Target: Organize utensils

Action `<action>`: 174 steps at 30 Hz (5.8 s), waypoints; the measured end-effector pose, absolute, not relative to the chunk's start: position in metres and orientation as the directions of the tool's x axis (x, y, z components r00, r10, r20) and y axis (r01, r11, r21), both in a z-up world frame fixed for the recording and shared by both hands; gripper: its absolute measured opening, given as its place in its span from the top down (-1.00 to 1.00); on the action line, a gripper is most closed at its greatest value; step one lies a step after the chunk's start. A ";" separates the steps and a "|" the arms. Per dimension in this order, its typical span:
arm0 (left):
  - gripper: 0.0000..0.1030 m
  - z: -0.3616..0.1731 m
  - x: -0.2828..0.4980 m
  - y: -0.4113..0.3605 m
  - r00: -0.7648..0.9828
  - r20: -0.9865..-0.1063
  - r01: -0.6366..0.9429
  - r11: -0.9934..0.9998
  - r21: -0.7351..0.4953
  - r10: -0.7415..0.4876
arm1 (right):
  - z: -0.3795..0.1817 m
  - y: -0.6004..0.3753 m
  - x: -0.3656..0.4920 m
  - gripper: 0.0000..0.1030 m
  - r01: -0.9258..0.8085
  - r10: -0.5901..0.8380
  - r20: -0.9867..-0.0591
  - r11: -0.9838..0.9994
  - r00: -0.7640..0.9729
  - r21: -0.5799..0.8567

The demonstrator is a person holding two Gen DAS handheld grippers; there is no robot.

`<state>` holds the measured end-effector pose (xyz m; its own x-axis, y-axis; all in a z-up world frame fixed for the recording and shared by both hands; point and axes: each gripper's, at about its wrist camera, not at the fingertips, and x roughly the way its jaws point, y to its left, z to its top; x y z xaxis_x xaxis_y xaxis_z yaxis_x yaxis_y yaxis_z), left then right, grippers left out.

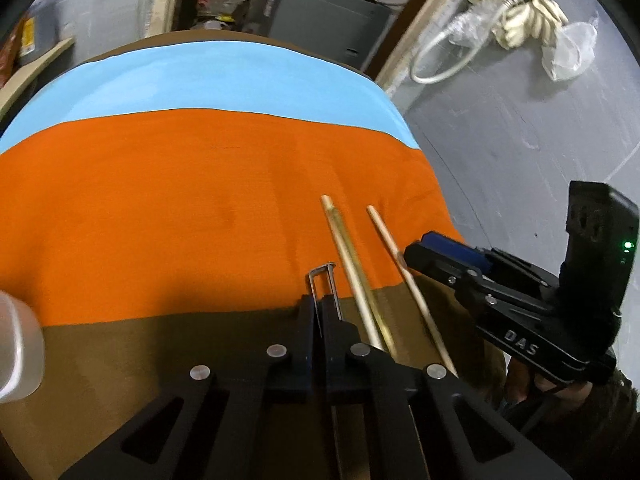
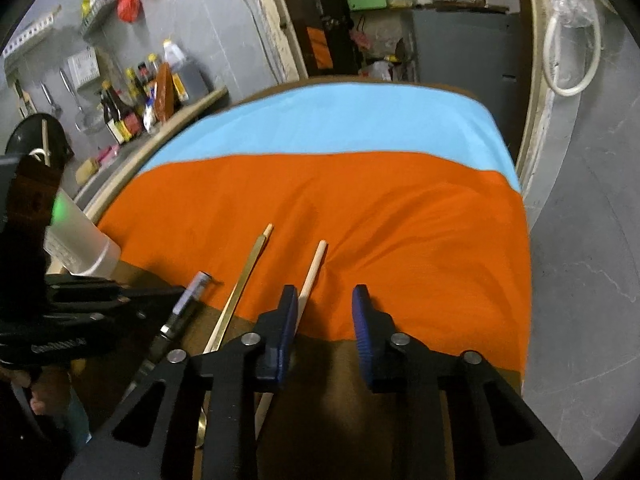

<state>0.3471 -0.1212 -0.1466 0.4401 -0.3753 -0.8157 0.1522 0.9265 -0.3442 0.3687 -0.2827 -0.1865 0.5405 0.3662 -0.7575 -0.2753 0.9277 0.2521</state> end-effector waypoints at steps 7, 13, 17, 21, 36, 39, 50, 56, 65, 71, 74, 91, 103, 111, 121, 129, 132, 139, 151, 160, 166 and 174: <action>0.93 -0.139 0.339 -0.086 0.483 -0.823 0.067 0.949 -0.307 -0.301 | -0.192 -0.264 0.375 0.72 -0.288 0.341 -0.789 0.933 0.510 0.217; 0.93 -0.137 0.337 -0.073 0.503 -0.817 0.041 0.952 -0.303 -0.282 | -0.193 -0.264 0.383 0.73 -0.265 0.313 -0.826 0.942 0.469 0.206; 0.93 -0.136 0.339 -0.079 0.515 -0.808 0.050 0.951 -0.305 -0.286 | -0.191 -0.254 0.388 0.73 -0.242 0.265 -0.863 0.955 0.431 0.172; 0.94 -0.127 0.332 -0.080 0.546 -0.783 0.072 0.948 -0.309 -0.297 | -0.189 -0.258 0.385 0.91 -0.190 0.285 -0.855 0.956 0.434 0.223; 0.96 -0.058 0.288 -0.043 0.742 -0.625 0.058 0.951 -0.304 -0.244 | -0.106 -0.246 0.317 0.91 -0.283 0.492 -0.431 0.840 0.757 0.462; 0.96 -0.039 0.280 -0.027 0.774 -0.587 0.046 0.946 -0.320 -0.237 | -0.079 -0.223 0.314 0.91 -0.338 0.517 -0.354 0.823 0.779 0.457; 0.96 0.028 0.252 0.039 0.850 -0.487 0.052 0.951 -0.304 -0.202 | 0.000 -0.155 0.309 0.91 -0.429 0.554 -0.182 0.779 0.813 0.457; 0.96 0.055 0.235 0.066 0.868 -0.448 0.068 0.946 -0.316 -0.212 | 0.034 -0.125 0.300 0.91 -0.485 0.565 -0.026 0.730 0.825 0.482; 0.96 0.087 0.208 0.120 0.907 -0.397 0.021 0.955 -0.296 -0.143 | 0.043 -0.060 0.299 0.91 -0.506 0.534 0.088 0.718 0.841 0.477; 0.96 0.081 0.202 0.154 0.912 -0.409 -0.064 0.967 -0.245 -0.043 | 0.028 -0.031 0.309 0.91 -0.469 0.493 0.081 0.747 0.866 0.471; 0.96 0.071 0.204 0.165 0.905 -0.424 -0.085 0.971 -0.224 -0.019 | 0.016 -0.027 0.316 0.91 -0.442 0.467 0.075 0.756 0.881 0.483; 0.96 0.016 0.229 0.167 0.870 -0.491 -0.066 0.977 -0.201 -0.042 | -0.029 -0.020 0.329 0.91 -0.300 0.326 0.016 0.847 0.945 0.438; 0.96 0.007 0.237 0.166 0.856 -0.513 -0.057 0.977 -0.207 -0.059 | -0.031 -0.015 0.328 0.91 -0.311 0.336 0.006 0.867 0.942 0.388; 0.96 0.006 0.239 0.167 0.853 -0.515 -0.042 0.973 -0.228 -0.083 | -0.035 -0.018 0.325 0.91 -0.322 0.354 -0.020 0.871 0.935 0.372; 0.95 0.005 0.240 0.172 0.849 -0.508 -0.019 0.955 -0.297 -0.141 | -0.039 -0.026 0.315 0.80 -0.328 0.380 -0.083 0.875 0.921 0.357; 0.41 0.021 0.238 0.167 0.862 -0.485 -0.009 0.952 -0.305 -0.147 | -0.016 -0.041 0.300 0.37 -0.326 0.374 -0.085 0.882 0.923 0.339; 0.11 0.031 0.236 0.161 0.872 -0.469 -0.008 0.953 -0.302 -0.141 | -0.001 -0.054 0.292 0.20 -0.317 0.358 -0.079 0.894 0.930 0.318; -0.53 0.055 0.236 0.138 0.899 -0.421 -0.007 0.957 -0.288 -0.120 | 0.033 -0.092 0.270 -0.46 -0.271 0.301 -0.079 0.925 0.950 0.266; -0.98 0.075 0.236 0.072 0.942 -0.334 -0.025 0.982 -0.189 -0.040 | 0.061 -0.167 0.245 -0.93 -0.203 0.225 -0.098 0.960 0.970 0.191; -0.98 0.065 0.238 -0.001 0.940 -0.331 0.046 0.993 -0.108 -0.079 | 0.049 -0.236 0.242 -0.94 -0.147 0.173 -0.180 0.978 0.968 0.151; -0.98 0.042 0.246 -0.037 0.917 -0.382 0.070 0.989 -0.132 -0.116 | 0.025 -0.283 0.240 -0.94 -0.105 0.138 -0.249 0.984 0.959 0.141; -0.98 -0.002 0.261 -0.069 0.866 -0.479 0.077 0.985 -0.154 -0.143 | -0.026 -0.325 0.248 -0.94 -0.062 0.111 -0.364 0.988 0.925 0.144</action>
<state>0.2613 -0.0692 -0.0023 0.8660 -0.1429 -0.4791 0.0773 0.9850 -0.1542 0.2479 -0.3248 -0.0257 0.9247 0.1115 -0.3639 -0.0623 0.9876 0.1442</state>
